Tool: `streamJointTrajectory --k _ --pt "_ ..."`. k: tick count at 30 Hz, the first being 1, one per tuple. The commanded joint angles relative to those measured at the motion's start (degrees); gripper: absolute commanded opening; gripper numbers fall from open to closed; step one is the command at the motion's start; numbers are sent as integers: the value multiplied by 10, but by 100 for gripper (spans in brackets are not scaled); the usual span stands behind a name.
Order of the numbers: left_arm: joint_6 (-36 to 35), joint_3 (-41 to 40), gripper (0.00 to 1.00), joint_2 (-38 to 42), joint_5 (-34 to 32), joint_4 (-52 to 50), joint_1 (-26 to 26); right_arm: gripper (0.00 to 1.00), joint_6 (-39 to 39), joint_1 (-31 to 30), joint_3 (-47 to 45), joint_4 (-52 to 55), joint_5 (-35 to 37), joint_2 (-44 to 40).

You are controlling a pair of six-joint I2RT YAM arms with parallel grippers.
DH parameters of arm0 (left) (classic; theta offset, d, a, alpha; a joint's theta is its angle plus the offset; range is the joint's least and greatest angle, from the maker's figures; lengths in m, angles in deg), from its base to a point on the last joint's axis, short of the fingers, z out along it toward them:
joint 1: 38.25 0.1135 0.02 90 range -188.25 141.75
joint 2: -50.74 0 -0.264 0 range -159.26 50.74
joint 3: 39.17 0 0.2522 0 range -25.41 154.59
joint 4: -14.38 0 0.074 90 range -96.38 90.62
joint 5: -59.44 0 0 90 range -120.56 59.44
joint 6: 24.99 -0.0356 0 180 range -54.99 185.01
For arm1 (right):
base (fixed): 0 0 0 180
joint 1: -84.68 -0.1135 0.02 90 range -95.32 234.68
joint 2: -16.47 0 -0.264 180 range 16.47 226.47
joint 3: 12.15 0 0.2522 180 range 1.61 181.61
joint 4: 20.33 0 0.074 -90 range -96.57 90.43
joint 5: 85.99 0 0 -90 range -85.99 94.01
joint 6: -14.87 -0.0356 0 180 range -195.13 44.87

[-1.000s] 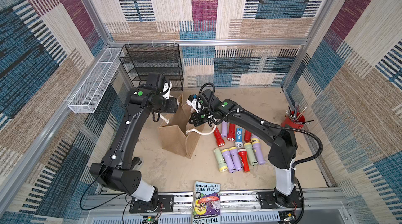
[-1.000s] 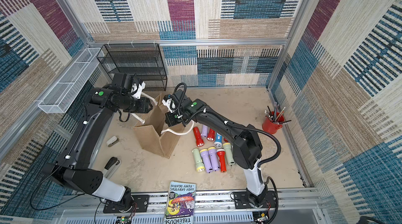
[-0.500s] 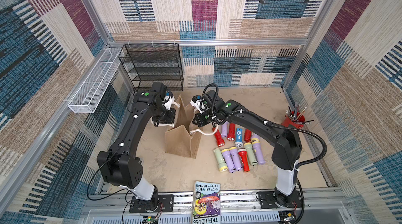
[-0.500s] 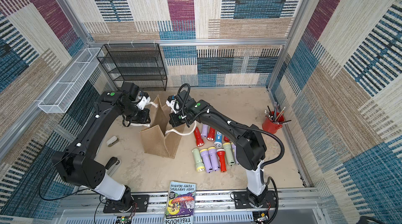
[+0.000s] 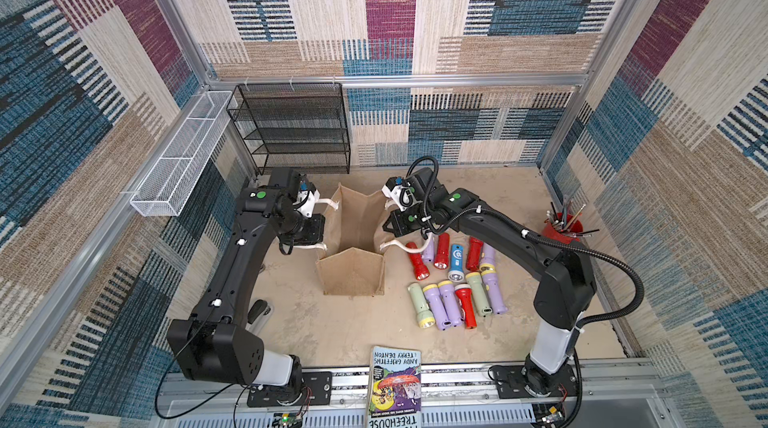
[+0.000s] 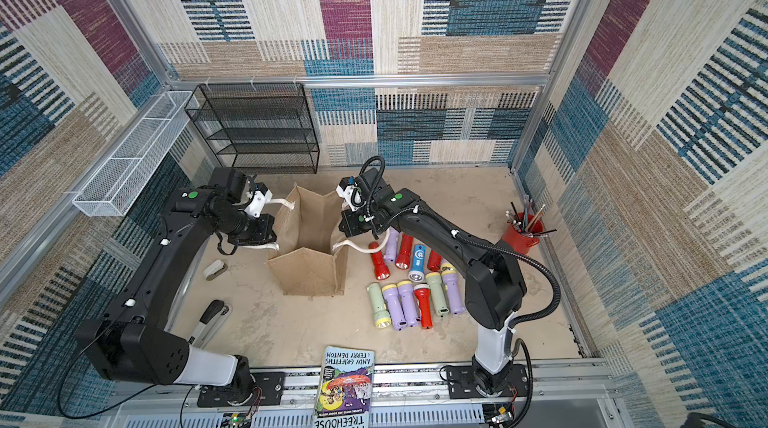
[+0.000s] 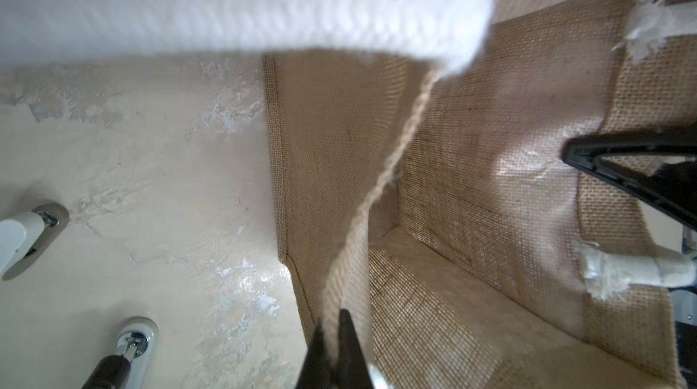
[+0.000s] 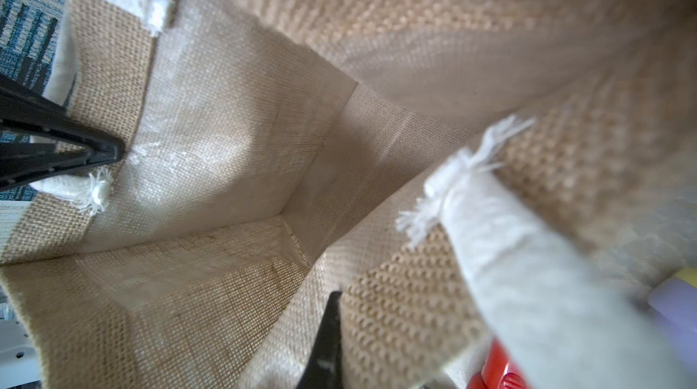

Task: Put the flashlights into the tote bags
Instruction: Move the canvas bag to the center of the board.

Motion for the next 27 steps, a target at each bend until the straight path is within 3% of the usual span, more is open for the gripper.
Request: streamJointTrajectory --k 1,4,7,11,15,19,23,27 --pt "39 -20 0 18 14 -10 9 0 14 4 6 6 37 -10" --pt "53 -47 0 27 46 -2 10 0 20 6 6 14 44 -20" --pt "82 -79 0 32 93 24 9 9 20 7 9 16 36 -25" --pt "149 -116 0 58 110 90 12 18 25 7 18 17 22 -18" --pt "196 -118 0 71 132 134 15 19 30 7 31 27 -1 -3" --pt "191 -98 0 55 159 132 15 22 29 7 30 28 -11 -6" --pt "172 -89 0 35 176 121 15 40 22 7 28 27 -11 -27" --pt "152 -89 0 31 183 114 15 49 10 7 31 21 -12 -56"
